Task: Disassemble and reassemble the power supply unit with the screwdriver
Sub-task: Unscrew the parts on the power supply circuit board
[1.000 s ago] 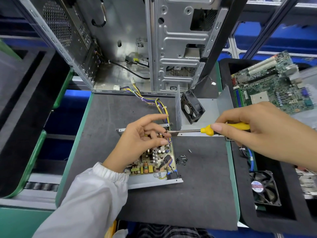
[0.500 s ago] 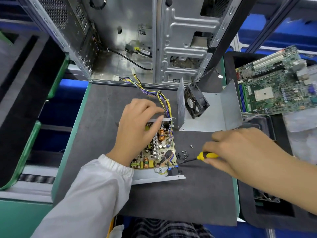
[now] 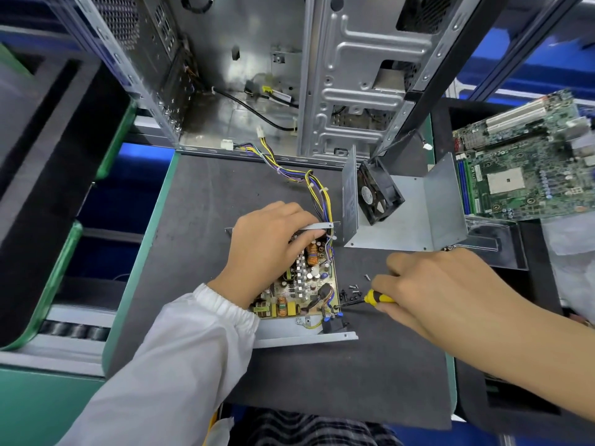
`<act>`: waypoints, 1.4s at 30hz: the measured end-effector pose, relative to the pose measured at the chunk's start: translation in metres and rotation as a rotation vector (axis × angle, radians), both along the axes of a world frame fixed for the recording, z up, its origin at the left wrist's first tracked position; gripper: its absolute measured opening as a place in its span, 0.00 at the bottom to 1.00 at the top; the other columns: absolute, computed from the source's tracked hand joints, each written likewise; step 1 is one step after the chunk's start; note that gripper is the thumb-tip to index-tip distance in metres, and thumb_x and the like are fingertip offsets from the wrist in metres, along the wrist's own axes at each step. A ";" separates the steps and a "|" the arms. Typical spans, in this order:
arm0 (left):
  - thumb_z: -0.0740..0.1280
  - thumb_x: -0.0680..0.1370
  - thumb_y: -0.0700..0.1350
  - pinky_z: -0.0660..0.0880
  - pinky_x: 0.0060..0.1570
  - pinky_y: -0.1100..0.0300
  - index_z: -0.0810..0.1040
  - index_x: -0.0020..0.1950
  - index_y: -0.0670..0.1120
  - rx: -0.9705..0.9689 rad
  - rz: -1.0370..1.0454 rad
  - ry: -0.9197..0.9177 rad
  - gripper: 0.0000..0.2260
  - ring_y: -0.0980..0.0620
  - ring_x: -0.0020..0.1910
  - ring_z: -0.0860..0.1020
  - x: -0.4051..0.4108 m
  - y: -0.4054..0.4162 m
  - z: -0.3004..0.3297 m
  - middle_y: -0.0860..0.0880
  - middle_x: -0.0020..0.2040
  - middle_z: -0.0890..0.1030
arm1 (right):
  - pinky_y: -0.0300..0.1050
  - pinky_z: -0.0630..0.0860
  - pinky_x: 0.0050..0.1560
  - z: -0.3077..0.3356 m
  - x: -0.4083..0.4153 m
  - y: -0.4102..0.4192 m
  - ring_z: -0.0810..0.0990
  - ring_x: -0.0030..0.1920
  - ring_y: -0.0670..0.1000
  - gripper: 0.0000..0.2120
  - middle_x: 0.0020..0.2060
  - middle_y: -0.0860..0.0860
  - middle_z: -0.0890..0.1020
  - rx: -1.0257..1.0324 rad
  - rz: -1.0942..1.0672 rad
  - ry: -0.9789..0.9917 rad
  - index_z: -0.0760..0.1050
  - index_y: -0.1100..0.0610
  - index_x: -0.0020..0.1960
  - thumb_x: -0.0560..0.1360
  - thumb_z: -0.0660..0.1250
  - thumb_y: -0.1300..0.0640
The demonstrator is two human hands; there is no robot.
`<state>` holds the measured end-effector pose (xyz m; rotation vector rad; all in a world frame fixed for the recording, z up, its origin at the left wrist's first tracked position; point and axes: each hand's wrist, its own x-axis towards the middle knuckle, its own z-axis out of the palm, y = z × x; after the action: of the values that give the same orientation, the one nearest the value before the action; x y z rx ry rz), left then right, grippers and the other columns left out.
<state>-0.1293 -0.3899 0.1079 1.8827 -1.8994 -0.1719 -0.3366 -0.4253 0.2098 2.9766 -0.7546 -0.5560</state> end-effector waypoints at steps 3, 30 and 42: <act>0.65 0.80 0.55 0.65 0.32 0.61 0.83 0.48 0.54 0.011 0.000 -0.008 0.09 0.54 0.43 0.78 0.000 -0.001 0.001 0.56 0.42 0.81 | 0.39 0.46 0.27 -0.002 -0.001 0.001 0.77 0.35 0.53 0.06 0.35 0.48 0.69 -0.008 0.046 0.025 0.76 0.51 0.44 0.75 0.66 0.48; 0.71 0.71 0.32 0.70 0.38 0.61 0.72 0.66 0.45 0.341 -0.362 0.852 0.25 0.53 0.35 0.70 -0.024 0.011 0.042 0.55 0.48 0.79 | 0.43 0.61 0.33 -0.002 0.037 -0.016 0.76 0.41 0.56 0.13 0.39 0.50 0.74 -0.009 0.022 0.100 0.69 0.55 0.45 0.81 0.55 0.47; 0.75 0.72 0.35 0.66 0.32 0.61 0.77 0.43 0.64 0.509 -0.407 0.990 0.21 0.50 0.32 0.67 -0.033 0.004 0.030 0.62 0.34 0.79 | 0.44 0.57 0.28 0.012 0.028 -0.017 0.76 0.45 0.56 0.16 0.43 0.52 0.64 0.042 0.141 0.013 0.66 0.58 0.62 0.75 0.60 0.65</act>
<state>-0.1618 -0.3863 0.1381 1.2018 -1.5174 -1.5133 -0.3090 -0.4428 0.2222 3.0298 -0.5335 -0.5896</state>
